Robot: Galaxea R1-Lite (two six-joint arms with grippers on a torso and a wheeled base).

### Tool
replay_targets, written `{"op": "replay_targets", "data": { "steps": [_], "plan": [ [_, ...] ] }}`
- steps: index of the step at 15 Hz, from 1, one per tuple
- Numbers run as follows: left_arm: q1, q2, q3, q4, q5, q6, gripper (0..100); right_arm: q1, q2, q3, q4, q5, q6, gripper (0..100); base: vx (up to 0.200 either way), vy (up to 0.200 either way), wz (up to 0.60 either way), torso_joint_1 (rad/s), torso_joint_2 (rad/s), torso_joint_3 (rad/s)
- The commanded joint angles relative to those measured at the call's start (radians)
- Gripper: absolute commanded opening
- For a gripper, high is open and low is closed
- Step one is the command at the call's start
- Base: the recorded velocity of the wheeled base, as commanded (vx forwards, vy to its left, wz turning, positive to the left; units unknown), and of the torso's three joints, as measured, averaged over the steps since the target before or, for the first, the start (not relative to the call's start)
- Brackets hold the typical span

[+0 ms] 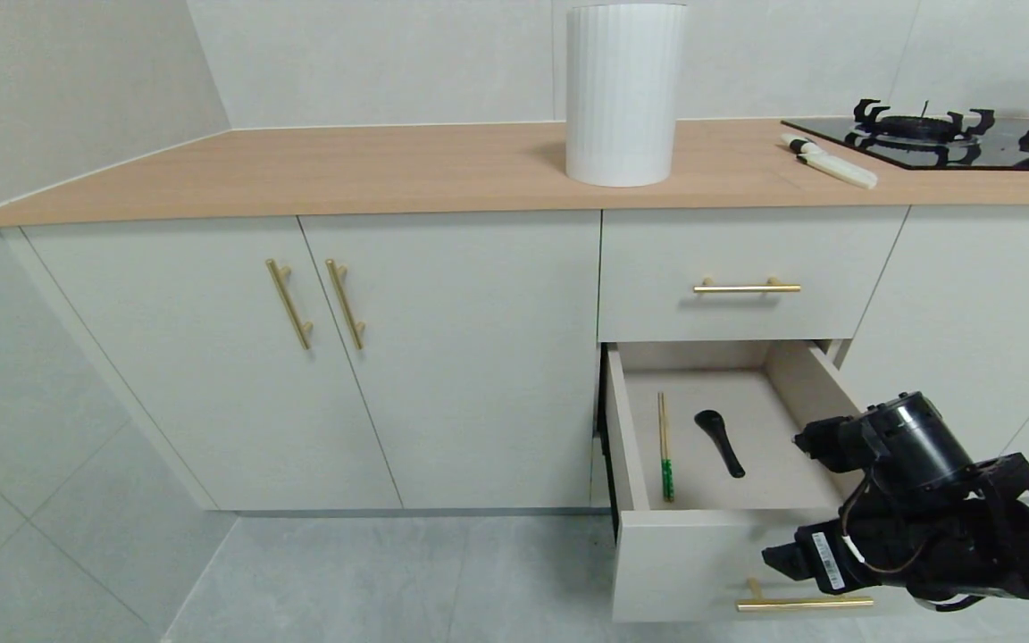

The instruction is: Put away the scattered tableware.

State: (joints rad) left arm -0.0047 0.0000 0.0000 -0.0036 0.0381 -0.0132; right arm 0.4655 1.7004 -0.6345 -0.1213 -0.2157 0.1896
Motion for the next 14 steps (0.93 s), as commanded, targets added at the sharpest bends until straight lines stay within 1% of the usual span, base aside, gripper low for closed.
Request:
{"op": "replay_targets", "data": {
  "steps": [1,3,8,9,12,14],
  "plan": [
    [0.0,0.002,0.0,0.001,0.0,-0.001,100,-0.002,0.027,0.001,-0.018,0.001,0.002,100,0.0,0.0,0.0,0.0,0.0,0.0],
    [0.0,0.002,0.0,-0.001,0.0,-0.001,100,-0.013,0.056,0.004,-0.093,-0.001,0.014,100,0.0,0.0,0.0,0.0,0.0,0.0],
    [0.0,0.0,0.0,-0.001,0.0,-0.001,100,-0.033,0.093,0.009,-0.193,-0.001,0.028,100,0.0,0.0,0.0,0.0,0.0,0.0],
    [0.0,0.0,0.0,-0.001,0.0,-0.001,100,-0.033,0.122,0.006,-0.224,-0.011,0.054,100,0.0,0.0,0.0,0.0,0.0,0.0],
    [0.0,0.0,0.0,0.001,0.0,-0.001,100,-0.033,0.209,0.007,-0.337,-0.097,0.068,100,0.0,0.0,0.0,0.0,0.0,0.0],
    [0.0,0.002,0.0,-0.001,0.0,-0.001,100,-0.033,0.249,0.004,-0.397,-0.108,0.096,100,0.0,0.0,0.0,0.0,0.0,0.0]
  ]
}}
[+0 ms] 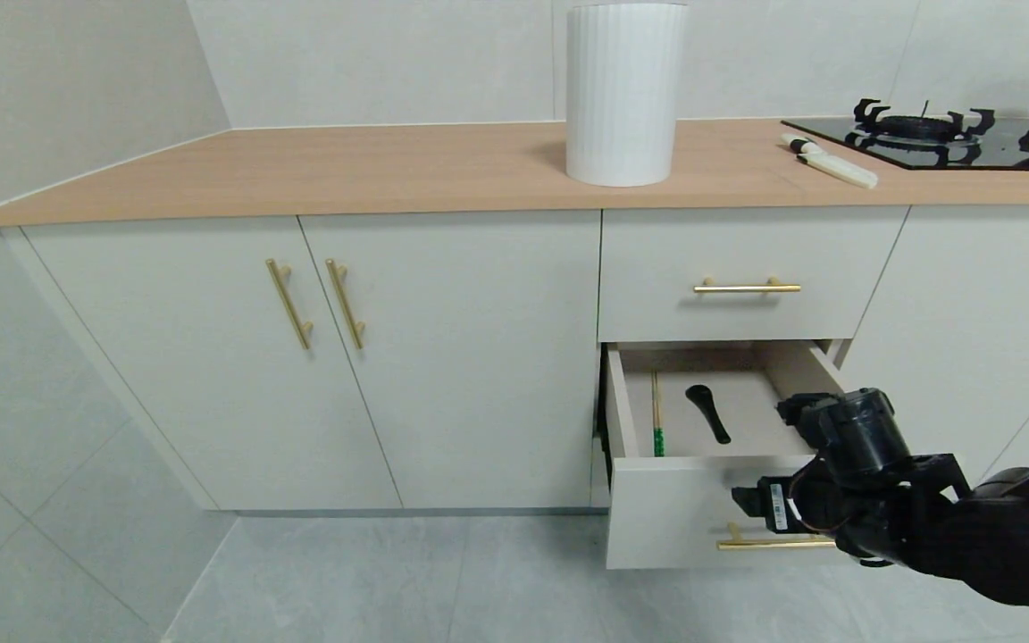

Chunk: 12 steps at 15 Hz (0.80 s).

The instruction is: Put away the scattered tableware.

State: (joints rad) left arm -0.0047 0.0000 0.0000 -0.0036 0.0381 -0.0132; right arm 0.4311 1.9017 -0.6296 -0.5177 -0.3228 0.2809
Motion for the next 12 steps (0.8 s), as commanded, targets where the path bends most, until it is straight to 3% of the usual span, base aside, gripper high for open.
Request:
{"op": "replay_targets", "data": {
  "steps": [1,12],
  "plan": [
    [0.0,0.002,0.0,-0.001,0.0,-0.001,100,-0.009,0.063,-0.001,-0.035,-0.002,0.004,100,0.0,0.0,0.0,0.0,0.0,0.0],
    [0.0,0.0,0.0,-0.001,0.0,-0.001,100,-0.11,0.339,-0.005,-0.524,-0.03,-0.003,100,0.0,0.0,0.0,0.0,0.0,0.0]
  ]
}}
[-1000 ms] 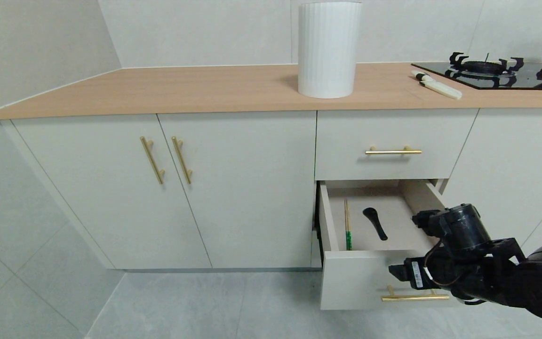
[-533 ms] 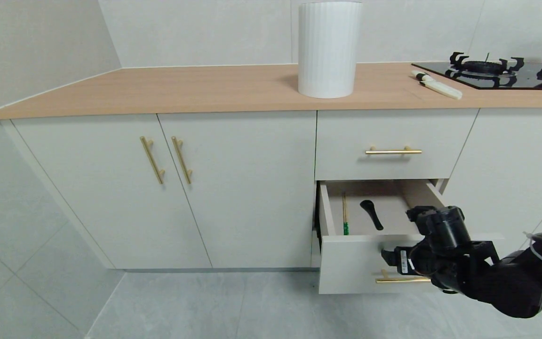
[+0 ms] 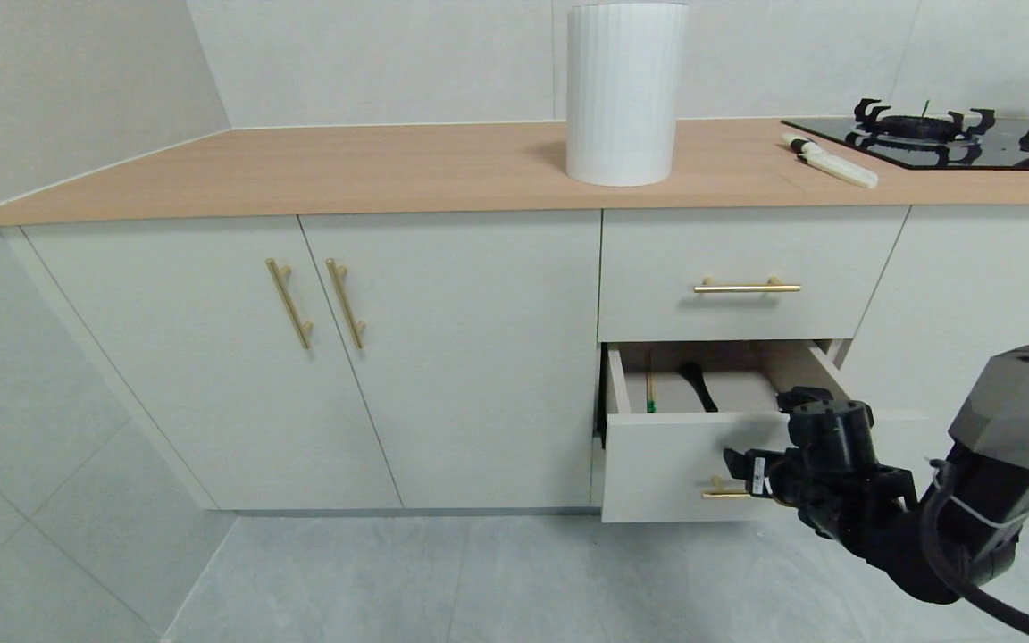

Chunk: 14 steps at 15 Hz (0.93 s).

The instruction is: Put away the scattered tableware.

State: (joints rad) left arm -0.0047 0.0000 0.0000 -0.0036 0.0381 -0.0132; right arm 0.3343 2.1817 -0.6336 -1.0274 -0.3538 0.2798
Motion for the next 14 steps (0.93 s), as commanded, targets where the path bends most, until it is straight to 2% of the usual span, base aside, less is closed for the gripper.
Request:
{"op": "replay_targets", "data": {
  "steps": [1,4,8,14],
  "plan": [
    [0.0,0.002,0.0,-0.001,0.0,-0.001,100,-0.015,0.063,-0.001,-0.022,0.001,-0.002,100,0.0,0.0,0.0,0.0,0.0,0.0],
    [0.0,0.002,0.0,-0.001,0.0,-0.001,100,-0.043,0.135,-0.015,-0.197,-0.001,-0.004,100,0.0,0.0,0.0,0.0,0.0,0.0],
    [0.0,0.002,0.0,-0.001,0.0,-0.001,100,-0.057,0.198,-0.047,-0.316,-0.001,-0.007,100,0.0,0.0,0.0,0.0,0.0,0.0],
    [0.0,0.0,0.0,0.001,0.0,-0.001,100,-0.083,0.244,-0.132,-0.341,0.01,-0.017,100,0.0,0.0,0.0,0.0,0.0,0.0]
  ]
}}
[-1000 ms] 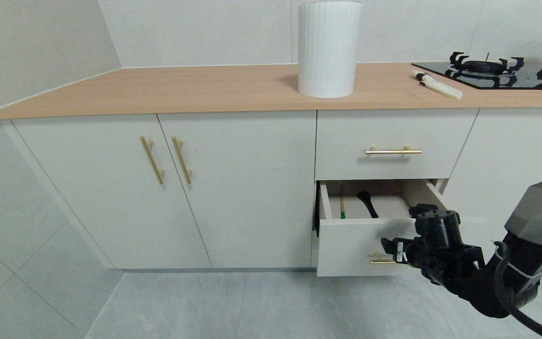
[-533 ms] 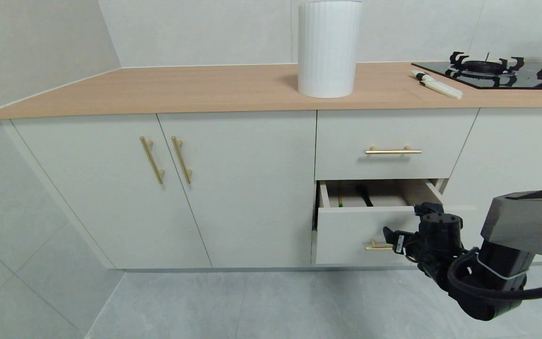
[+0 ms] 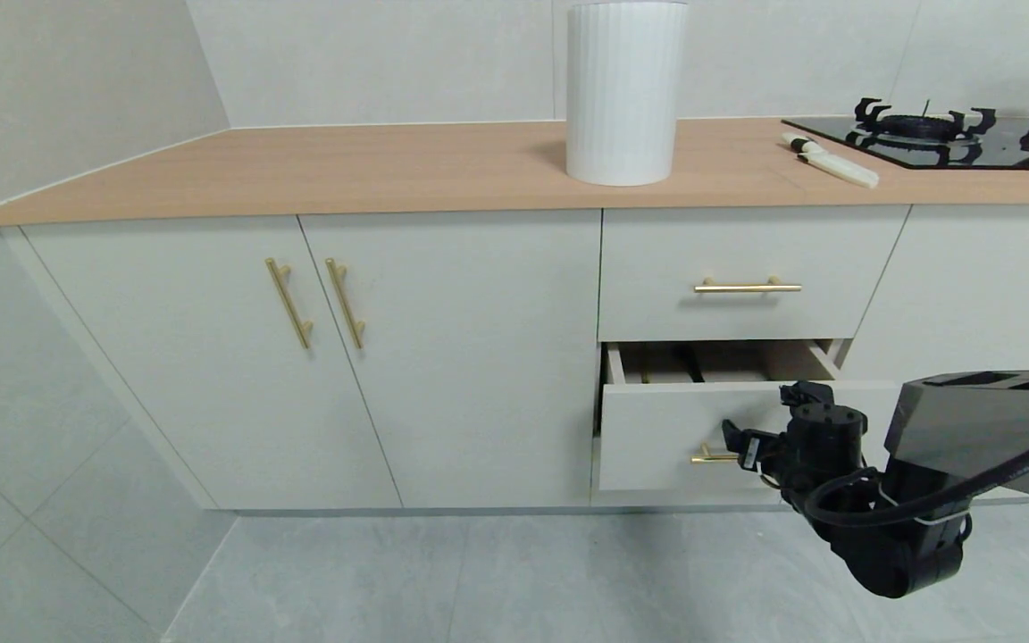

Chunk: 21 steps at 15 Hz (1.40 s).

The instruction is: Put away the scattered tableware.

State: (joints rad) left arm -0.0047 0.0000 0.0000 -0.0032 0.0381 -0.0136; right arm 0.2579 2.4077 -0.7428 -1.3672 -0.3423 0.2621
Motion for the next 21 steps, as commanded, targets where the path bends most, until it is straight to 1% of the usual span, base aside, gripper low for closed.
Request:
{"op": "replay_targets", "data": {
  "steps": [1,4,7,10,16,20,21],
  "plan": [
    [0.0,0.002,0.0,-0.001,0.0,0.0,100,-0.008,0.031,-0.053,-0.001,0.0,-0.014,100,0.0,0.0,0.0,0.0,0.0,0.0],
    [0.0,0.0,0.0,-0.001,0.0,0.0,100,-0.023,0.056,-0.127,-0.001,0.0,-0.02,100,0.0,0.0,0.0,0.0,0.0,0.0],
    [0.0,0.002,0.0,0.0,0.0,0.0,100,-0.043,0.1,-0.228,-0.001,-0.001,-0.02,100,0.0,0.0,0.0,0.0,0.0,0.0],
    [0.0,0.002,0.0,0.0,0.0,0.0,100,-0.058,0.125,-0.287,-0.001,-0.006,-0.017,100,0.0,0.0,0.0,0.0,0.0,0.0],
    [0.0,0.002,0.0,-0.001,0.0,0.0,100,-0.104,0.165,-0.36,0.0,-0.009,-0.017,100,0.0,0.0,0.0,0.0,0.0,0.0],
    [0.0,0.002,0.0,0.0,0.0,0.0,100,-0.124,0.176,-0.383,0.0,-0.009,-0.017,100,0.0,0.0,0.0,0.0,0.0,0.0],
    [0.0,0.002,0.0,-0.001,0.0,0.0,100,-0.14,0.191,-0.412,0.0,-0.01,-0.017,100,0.0,0.0,0.0,0.0,0.0,0.0]
  ]
}}
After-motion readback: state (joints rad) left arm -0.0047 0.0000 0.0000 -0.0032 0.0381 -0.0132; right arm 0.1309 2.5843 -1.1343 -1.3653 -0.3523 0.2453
